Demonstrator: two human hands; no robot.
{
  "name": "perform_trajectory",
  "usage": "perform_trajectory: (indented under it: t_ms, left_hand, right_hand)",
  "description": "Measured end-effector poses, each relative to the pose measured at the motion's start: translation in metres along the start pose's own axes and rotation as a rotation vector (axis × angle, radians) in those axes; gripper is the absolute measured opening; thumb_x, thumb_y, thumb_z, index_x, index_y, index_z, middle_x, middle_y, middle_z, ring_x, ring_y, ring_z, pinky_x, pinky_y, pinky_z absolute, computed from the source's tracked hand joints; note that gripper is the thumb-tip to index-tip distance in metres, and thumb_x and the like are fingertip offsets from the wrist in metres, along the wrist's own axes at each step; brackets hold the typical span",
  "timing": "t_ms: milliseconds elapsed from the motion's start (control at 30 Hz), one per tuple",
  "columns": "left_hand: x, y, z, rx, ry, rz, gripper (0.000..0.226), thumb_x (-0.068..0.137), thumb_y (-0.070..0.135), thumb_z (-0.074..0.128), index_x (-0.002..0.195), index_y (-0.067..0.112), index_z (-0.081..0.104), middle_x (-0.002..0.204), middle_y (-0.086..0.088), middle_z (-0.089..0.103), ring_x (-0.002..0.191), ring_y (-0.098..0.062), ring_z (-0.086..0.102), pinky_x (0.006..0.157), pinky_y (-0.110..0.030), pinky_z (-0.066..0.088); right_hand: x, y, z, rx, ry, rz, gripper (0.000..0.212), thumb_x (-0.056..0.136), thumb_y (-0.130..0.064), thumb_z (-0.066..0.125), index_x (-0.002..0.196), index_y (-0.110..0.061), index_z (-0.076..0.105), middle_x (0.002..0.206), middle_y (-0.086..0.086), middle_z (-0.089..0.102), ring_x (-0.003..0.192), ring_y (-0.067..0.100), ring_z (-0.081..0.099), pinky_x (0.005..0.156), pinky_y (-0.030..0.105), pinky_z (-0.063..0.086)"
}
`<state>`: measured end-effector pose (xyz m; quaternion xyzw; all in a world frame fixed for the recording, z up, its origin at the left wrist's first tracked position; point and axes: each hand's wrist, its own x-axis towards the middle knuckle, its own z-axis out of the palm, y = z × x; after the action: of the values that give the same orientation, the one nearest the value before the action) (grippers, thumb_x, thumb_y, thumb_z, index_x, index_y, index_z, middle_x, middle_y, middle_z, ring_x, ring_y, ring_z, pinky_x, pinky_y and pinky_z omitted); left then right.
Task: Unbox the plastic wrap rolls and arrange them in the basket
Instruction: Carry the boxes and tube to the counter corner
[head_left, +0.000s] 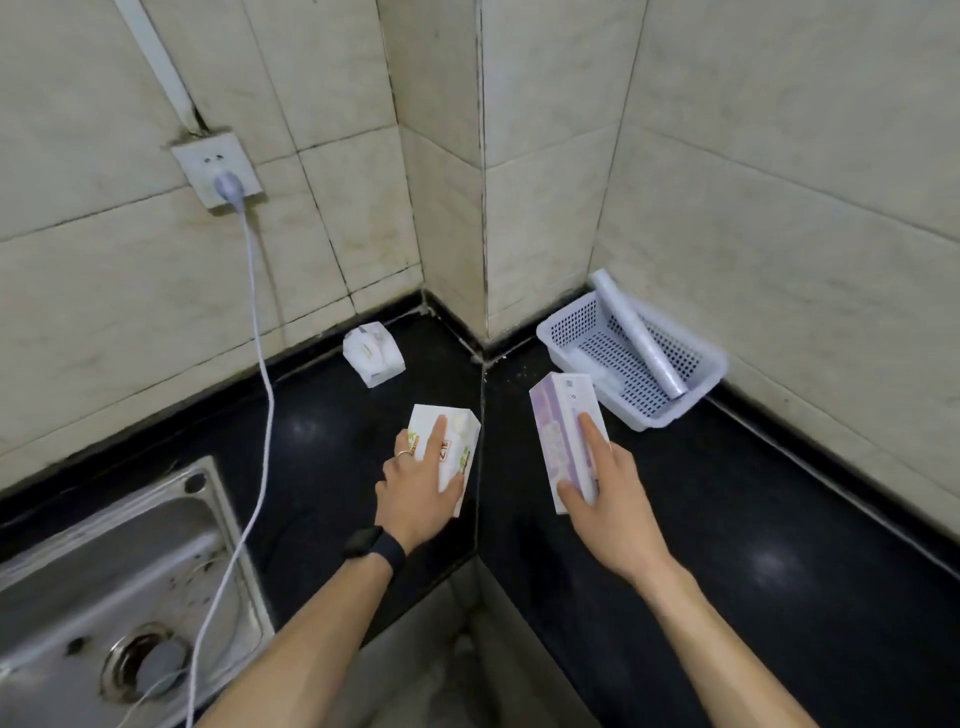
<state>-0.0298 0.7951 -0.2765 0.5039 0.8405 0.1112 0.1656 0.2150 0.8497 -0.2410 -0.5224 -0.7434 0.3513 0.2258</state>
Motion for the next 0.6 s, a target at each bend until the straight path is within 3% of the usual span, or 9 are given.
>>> perform_trajectory:
  t_ms: [300, 400, 600]
  left_hand:
    - [0.123, -0.025, 0.013, 0.036, -0.143, 0.035, 0.081, 0.093, 0.054, 0.048, 0.154, 0.043, -0.004, 0.159, -0.015, 0.006, 0.127, -0.041, 0.038, 0.099, -0.055, 0.041]
    - [0.154, -0.032, 0.025, 0.070, -0.178, 0.021, 0.083, 0.092, 0.053, 0.048, 0.153, 0.044, -0.007, 0.158, -0.016, 0.004, 0.127, -0.040, 0.038, 0.099, -0.055, 0.040]
    - [0.192, -0.043, 0.048, 0.157, -0.141, -0.128, 0.087, 0.092, 0.054, 0.048, 0.154, 0.041, -0.012, 0.160, -0.020, 0.002, 0.126, -0.039, 0.039, 0.097, -0.050, 0.041]
  right_hand:
    - [0.092, 0.005, 0.070, -0.097, -0.112, 0.186, 0.080, 0.096, -0.036, 0.055, 0.156, -0.045, 0.002, 0.144, 0.005, 0.030, 0.105, 0.015, 0.049, 0.084, 0.020, 0.040]
    - [0.118, 0.009, 0.093, -0.153, -0.192, 0.270, 0.079, 0.097, -0.035, 0.054, 0.157, -0.042, 0.002, 0.142, 0.007, 0.031, 0.108, 0.024, 0.055, 0.092, 0.030, 0.049]
    - [0.171, 0.006, 0.133, -0.260, -0.239, 0.327, 0.078, 0.098, -0.033, 0.051, 0.158, -0.034, 0.003, 0.138, 0.014, 0.032, 0.114, 0.033, 0.050, 0.104, 0.041, 0.045]
